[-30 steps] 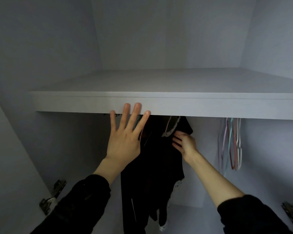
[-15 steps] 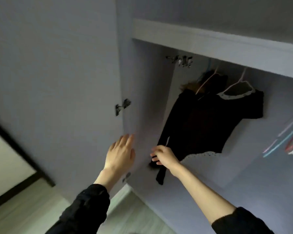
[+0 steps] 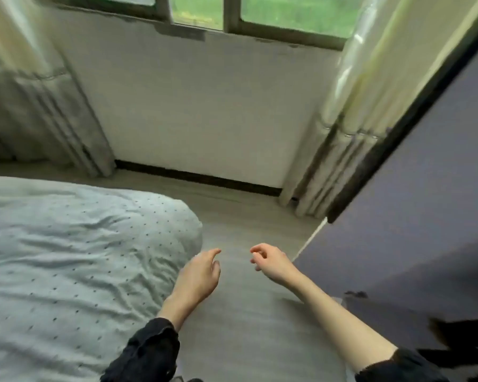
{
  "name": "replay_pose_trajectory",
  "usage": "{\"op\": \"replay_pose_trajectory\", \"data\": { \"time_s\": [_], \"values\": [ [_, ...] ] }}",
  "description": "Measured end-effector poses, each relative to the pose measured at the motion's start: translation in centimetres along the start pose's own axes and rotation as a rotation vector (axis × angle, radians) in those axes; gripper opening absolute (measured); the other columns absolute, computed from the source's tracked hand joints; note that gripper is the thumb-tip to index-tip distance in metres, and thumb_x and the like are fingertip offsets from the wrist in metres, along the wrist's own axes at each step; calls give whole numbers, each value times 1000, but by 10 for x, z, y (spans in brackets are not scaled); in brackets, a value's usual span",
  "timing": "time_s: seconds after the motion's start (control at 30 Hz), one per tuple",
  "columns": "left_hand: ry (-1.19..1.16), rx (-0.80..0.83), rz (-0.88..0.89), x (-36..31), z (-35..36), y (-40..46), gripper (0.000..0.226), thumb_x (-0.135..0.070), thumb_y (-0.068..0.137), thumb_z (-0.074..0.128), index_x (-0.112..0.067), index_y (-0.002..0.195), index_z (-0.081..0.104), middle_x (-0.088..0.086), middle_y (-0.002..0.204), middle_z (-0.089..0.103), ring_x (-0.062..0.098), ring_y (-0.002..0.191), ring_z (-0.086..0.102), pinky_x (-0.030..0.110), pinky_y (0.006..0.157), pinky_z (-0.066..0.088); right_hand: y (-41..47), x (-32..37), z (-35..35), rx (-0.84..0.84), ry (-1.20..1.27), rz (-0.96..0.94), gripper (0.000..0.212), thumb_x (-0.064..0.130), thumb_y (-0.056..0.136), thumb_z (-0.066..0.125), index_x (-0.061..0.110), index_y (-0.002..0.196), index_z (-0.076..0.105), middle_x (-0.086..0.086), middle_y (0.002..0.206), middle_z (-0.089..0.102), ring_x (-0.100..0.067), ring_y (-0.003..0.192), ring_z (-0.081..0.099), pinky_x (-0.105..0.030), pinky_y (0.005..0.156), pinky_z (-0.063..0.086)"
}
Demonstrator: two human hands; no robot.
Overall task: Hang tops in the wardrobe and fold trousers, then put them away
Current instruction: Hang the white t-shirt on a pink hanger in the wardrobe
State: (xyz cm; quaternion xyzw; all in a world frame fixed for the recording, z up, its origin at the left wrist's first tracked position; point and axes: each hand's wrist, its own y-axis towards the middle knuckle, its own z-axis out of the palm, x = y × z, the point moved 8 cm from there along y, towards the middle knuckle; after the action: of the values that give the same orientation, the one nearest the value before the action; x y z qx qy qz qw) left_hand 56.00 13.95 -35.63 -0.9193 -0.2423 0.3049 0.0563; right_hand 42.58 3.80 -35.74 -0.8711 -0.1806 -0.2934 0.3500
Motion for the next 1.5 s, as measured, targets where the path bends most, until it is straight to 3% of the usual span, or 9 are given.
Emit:
{"op": "replay_pose_trajectory", "data": {
  "time_s": [0.37,0.57,0.7,0.8,0.9,1.0,1.2,1.37,1.5],
  "values": [
    [-190,-250,-562,347,-151,-105,43,-17,100,32,-16,143,37,4,145,39,21,129,39,31,102,37,65,275,305,496,-282,-321,32,22,99,41,11,125,55,-9,118,64,-22,103,62,-33,87,49],
    [121,-591,-726,440,-227,-168,62,0,83,58,-11,141,41,17,140,40,34,128,40,44,102,36,70,369,419,628,-357,-438,30,22,98,42,14,123,56,-5,114,67,-20,101,63,-31,83,48],
    [229,-443,-874,495,-239,-177,87,-12,85,62,-26,151,7,18,155,7,38,143,6,54,113,11,71,402,464,659,-339,-457,29,18,96,42,12,120,57,-8,111,68,-22,100,62,-36,85,48],
    [289,-371,-941,520,-240,-177,78,-20,82,67,-26,147,25,15,149,24,33,139,19,50,111,17,76,416,479,649,-312,-442,28,20,95,45,13,118,59,-7,112,67,-22,98,62,-38,84,50],
    [336,-509,-892,523,-249,-180,18,-13,79,71,-18,95,67,2,100,61,25,103,53,41,91,35,83,427,488,620,-309,-450,32,25,94,51,12,123,57,-7,118,63,-16,96,59,-35,88,48],
    [274,-637,-816,522,-252,-185,18,-5,65,81,-16,69,68,-2,73,62,24,78,59,35,77,28,85,432,505,679,-247,-345,49,32,91,58,11,134,47,-5,124,58,-17,98,55,-27,78,46],
    [224,-773,-740,511,-256,-195,24,-11,67,83,-15,87,72,-3,86,67,22,84,64,41,76,42,81,444,528,678,-103,-199,23,10,81,63,10,64,48,-6,65,45,-18,62,40,-22,49,28],
    [192,-733,-686,500,-270,-185,60,-43,70,78,-14,119,61,2,119,61,21,109,58,44,89,36,78,506,479,601,77,-327,16,9,84,66,-4,74,64,-8,66,54,-13,56,48,-17,46,36],
    [322,-964,-496,452,-318,-162,41,-21,65,86,-10,100,68,3,100,68,21,92,65,38,80,39,72,561,410,490,129,-491,23,9,83,65,-14,85,64,-9,73,51,-17,69,45,-26,59,37]
  ]
}}
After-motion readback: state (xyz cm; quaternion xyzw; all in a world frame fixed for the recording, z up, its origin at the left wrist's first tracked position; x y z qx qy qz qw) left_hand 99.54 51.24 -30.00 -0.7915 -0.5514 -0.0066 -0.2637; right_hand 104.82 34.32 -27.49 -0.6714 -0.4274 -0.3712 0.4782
